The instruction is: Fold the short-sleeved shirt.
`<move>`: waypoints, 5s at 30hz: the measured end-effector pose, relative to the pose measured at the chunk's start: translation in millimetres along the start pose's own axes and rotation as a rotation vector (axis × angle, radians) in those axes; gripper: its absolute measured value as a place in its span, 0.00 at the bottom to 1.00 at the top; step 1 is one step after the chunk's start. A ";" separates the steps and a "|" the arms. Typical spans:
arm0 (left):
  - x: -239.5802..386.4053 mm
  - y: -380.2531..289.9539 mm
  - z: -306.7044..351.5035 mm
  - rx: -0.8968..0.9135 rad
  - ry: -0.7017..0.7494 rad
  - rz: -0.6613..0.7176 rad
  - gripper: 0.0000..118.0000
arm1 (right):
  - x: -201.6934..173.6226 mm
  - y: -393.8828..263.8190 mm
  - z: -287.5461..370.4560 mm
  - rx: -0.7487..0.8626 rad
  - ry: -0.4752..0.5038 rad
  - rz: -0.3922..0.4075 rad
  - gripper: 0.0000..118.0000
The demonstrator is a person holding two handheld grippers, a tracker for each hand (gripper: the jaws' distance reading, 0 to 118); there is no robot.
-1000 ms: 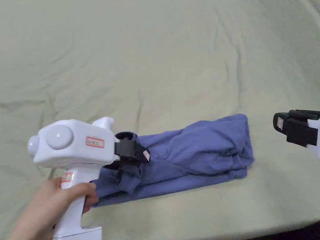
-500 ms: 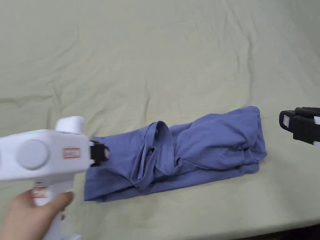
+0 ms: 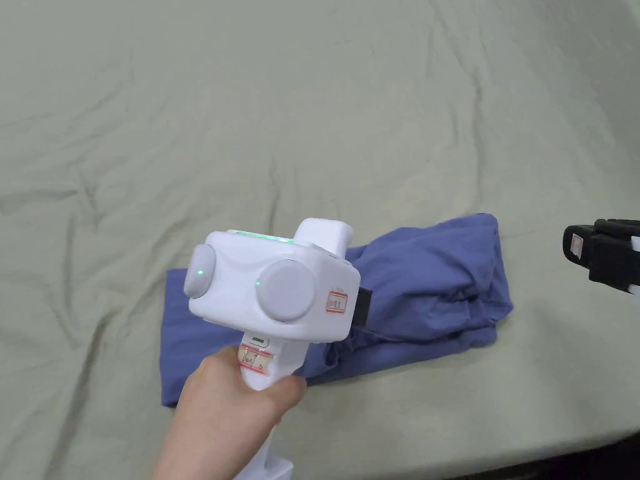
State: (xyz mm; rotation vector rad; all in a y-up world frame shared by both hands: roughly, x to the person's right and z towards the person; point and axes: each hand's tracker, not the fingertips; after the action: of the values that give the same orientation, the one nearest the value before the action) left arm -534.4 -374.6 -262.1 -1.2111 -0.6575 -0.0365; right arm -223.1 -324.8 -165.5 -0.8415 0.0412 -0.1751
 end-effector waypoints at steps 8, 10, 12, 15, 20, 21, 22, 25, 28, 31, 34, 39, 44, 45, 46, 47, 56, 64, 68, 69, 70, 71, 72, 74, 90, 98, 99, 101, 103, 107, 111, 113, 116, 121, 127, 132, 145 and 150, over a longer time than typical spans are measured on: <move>-152.0 -49.8 78.6 0.215 -0.582 0.471 0.25 | -10.9 3.3 10.6 0.007 0.020 0.017 0.02; -198.3 -79.3 88.2 0.216 -0.526 0.547 0.77 | -17.0 1.6 8.2 -0.004 0.015 0.027 0.02; -239.8 -104.8 96.3 0.248 -0.365 0.623 0.77 | -24.3 -0.9 4.0 -0.022 0.022 0.034 0.02; -269.5 -126.7 85.8 0.209 -0.271 0.674 0.77 | -37.8 -5.0 -5.7 -0.052 0.039 0.048 0.02; -245.3 -121.3 31.5 0.165 -0.308 0.633 0.81 | -59.8 -8.7 -22.3 -0.087 0.077 0.061 0.02; -237.2 -118.9 39.4 0.222 -0.313 0.554 0.81 | -62.7 -8.9 -23.8 -0.091 0.084 0.064 0.02; -229.8 -117.4 43.4 0.250 -0.330 0.500 0.55 | -65.2 -8.9 -25.0 -0.093 0.086 0.067 0.02; -232.8 -118.0 40.8 0.152 -0.115 0.483 0.07 | -67.1 -8.3 -28.7 -0.102 0.092 0.082 0.02; -242.9 -130.0 50.0 0.232 -0.318 0.636 0.06 | -63.8 -8.6 -27.9 -0.104 0.082 0.086 0.02; -239.4 -128.7 63.4 0.240 -0.301 0.593 0.06 | -53.2 -7.9 -25.9 -0.103 0.078 0.071 0.02; -243.1 -128.8 85.6 0.254 -0.311 0.585 0.06 | -42.2 -6.9 -19.6 -0.092 0.051 0.061 0.02; -262.0 -136.8 151.8 0.283 -0.011 0.601 0.06 | -19.2 -7.4 -9.1 -0.067 0.034 0.032 0.02; -215.4 -112.5 189.4 0.169 0.270 0.502 0.06 | -1.1 -9.0 -11.0 -0.062 0.022 -0.002 0.02; -198.5 -102.1 185.1 0.154 0.278 0.451 0.07 | 1.7 -9.2 -11.6 -0.059 0.023 -0.010 0.02; -184.0 -93.2 181.1 0.149 0.285 0.417 0.07 | 3.5 -9.2 -11.7 -0.056 0.026 -0.015 0.02; -167.9 -81.1 173.6 0.148 0.257 0.392 0.06 | 5.3 -9.1 -11.4 -0.054 0.029 -0.020 0.02; -68.1 12.1 27.6 -0.034 -0.058 0.192 0.06 | 22.3 -14.0 2.5 -0.029 0.034 -0.054 0.02; -72.8 24.0 4.7 -0.087 -0.275 0.342 0.75 | 28.8 -15.6 0.6 -0.040 0.025 -0.066 0.02; -79.2 1.9 94.6 0.137 -0.175 0.316 0.75 | 22.5 -10.6 -4.9 -0.047 0.042 -0.051 0.02; -76.7 -3.7 114.2 0.185 -0.099 0.291 0.75 | 20.5 -9.0 -6.9 -0.050 0.047 -0.045 0.02; -76.0 -9.9 126.3 0.220 0.001 0.270 0.75 | 18.2 -7.7 -9.2 -0.052 0.049 -0.038 0.02; -75.3 -19.7 133.5 0.254 0.086 0.256 0.75 | 15.4 -6.3 -11.5 -0.055 0.051 -0.028 0.02; -75.4 -23.6 129.8 0.290 0.116 0.215 0.71 | 12.6 -5.1 -13.0 -0.057 0.053 -0.022 0.02; -72.1 -21.4 101.1 0.206 0.074 0.203 0.04 | 8.7 -4.0 -14.7 -0.059 0.060 -0.016 0.02; 17.9 21.8 -75.4 -0.045 -0.194 0.100 0.00 | 6.8 -7.1 -6.8 -0.099 0.017 0.012 0.02; -31.9 -17.8 125.3 0.301 0.005 0.074 0.00 | -77.6 21.4 4.7 -0.045 0.176 0.195 0.02; -45.3 -28.3 142.4 0.318 0.080 0.095 0.00 | -95.1 24.3 0.8 -0.049 0.218 0.222 0.02; -70.1 -46.0 163.8 0.327 0.159 0.159 0.00 | -125.9 23.4 -21.7 -0.069 0.280 0.279 0.02; -95.2 -60.7 167.2 0.311 0.166 0.224 0.00 | -155.3 16.2 -51.8 -0.133 0.305 0.330 0.02; -131.8 -78.8 138.2 0.260 0.095 0.345 0.00 | -186.1 -14.3 -135.6 -0.319 0.247 0.395 0.02; -164.7 -90.6 78.7 0.174 -0.193 0.511 0.73 | -170.6 -21.4 -169.3 -0.350 0.242 0.309 0.02; -168.7 -95.2 56.6 0.224 -0.280 0.435 0.81 | -162.0 -13.6 -163.8 -0.355 0.264 0.302 0.02; -181.9 -93.2 19.4 0.192 -0.357 0.504 0.81 | -157.7 -15.9 -167.7 -0.367 0.288 0.299 0.02; -175.2 -79.2 -12.2 0.221 -0.408 0.535 0.79 | -153.6 -15.2 -169.9 -0.366 0.314 0.285 0.02; -186.5 -82.8 -8.2 0.230 -0.456 0.587 0.21 | -156.8 -16.5 -162.5 -0.338 0.320 0.306 0.02; -190.6 -81.4 14.4 0.249 -0.402 0.541 0.21 | -178.6 0.3 -130.5 -0.211 0.335 0.357 0.02; -327.3 -147.5 158.0 0.347 -0.101 0.625 0.21 | -333.7 49.6 -87.2 0.014 0.521 0.526 0.02; -394.0 -179.7 202.3 0.347 0.019 0.686 0.21 | -418.0 46.1 -103.4 0.015 0.633 0.587 0.02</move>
State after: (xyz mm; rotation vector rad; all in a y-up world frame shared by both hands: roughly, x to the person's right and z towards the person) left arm -1012.1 -388.8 -262.1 -1.0414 -0.1918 0.6153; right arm -639.2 -299.7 -282.5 -0.7003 0.8694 0.1180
